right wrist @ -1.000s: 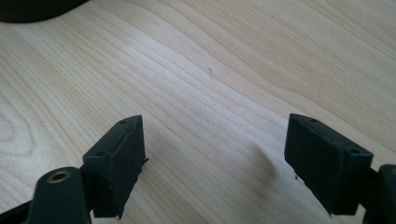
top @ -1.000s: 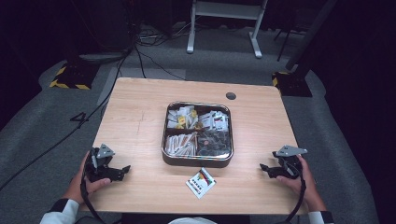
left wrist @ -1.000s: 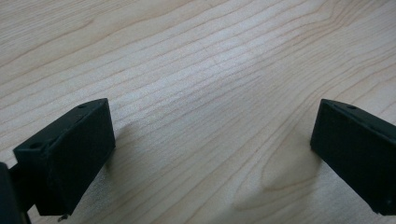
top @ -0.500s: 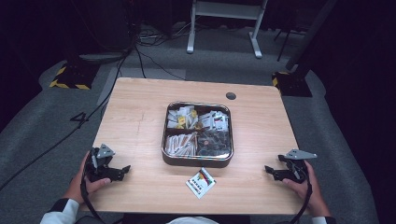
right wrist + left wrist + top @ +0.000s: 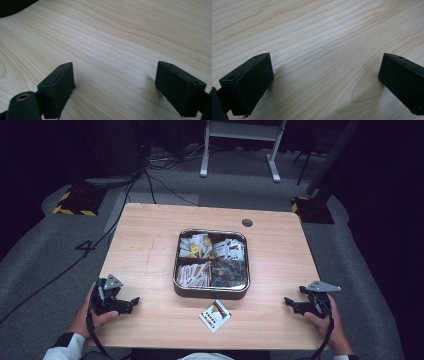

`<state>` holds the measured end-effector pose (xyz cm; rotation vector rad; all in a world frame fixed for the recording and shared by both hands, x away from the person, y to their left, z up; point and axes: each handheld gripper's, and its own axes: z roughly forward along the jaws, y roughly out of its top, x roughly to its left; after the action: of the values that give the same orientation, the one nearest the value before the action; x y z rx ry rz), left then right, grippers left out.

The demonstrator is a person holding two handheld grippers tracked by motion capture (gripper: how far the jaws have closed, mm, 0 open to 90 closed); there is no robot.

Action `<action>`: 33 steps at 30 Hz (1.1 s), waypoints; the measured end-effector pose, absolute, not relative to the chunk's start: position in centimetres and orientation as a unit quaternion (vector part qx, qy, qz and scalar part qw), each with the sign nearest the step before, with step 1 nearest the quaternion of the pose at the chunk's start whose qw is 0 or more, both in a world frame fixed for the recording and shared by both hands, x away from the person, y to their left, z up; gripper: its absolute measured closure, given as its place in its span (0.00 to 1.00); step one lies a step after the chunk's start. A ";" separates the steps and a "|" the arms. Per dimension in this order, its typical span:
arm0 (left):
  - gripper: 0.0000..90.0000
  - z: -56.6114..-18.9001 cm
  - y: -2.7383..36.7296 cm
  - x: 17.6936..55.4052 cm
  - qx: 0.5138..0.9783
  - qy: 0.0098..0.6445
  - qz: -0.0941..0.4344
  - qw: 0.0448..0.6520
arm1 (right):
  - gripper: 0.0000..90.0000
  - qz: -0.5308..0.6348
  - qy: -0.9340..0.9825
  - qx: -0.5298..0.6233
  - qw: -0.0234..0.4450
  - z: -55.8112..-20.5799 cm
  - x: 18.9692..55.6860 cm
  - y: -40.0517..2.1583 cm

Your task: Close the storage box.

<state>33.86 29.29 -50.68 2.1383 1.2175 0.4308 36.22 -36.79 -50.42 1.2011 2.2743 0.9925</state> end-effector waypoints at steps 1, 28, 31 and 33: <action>0.00 -50.7 29.3 33.9 0.813 0.461 0.164 0.315 | 0.17 0.352 0.810 0.428 0.191 -50.4 36.3 -36.8; 0.00 -50.7 29.3 34.1 0.815 0.458 0.162 0.316 | 0.17 0.351 0.806 0.435 0.195 -50.4 36.5 -36.6; 0.00 -50.7 29.2 34.1 0.814 0.459 0.162 0.317 | 0.17 0.351 0.806 0.435 0.195 -50.4 36.6 -36.6; 0.00 -50.7 29.2 34.1 0.814 0.459 0.161 0.317 | 0.17 0.351 0.806 0.435 0.194 -50.4 36.6 -36.6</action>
<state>34.13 29.21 -50.69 2.1437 1.2071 0.4245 36.59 -36.62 -50.43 1.2189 2.2609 0.9839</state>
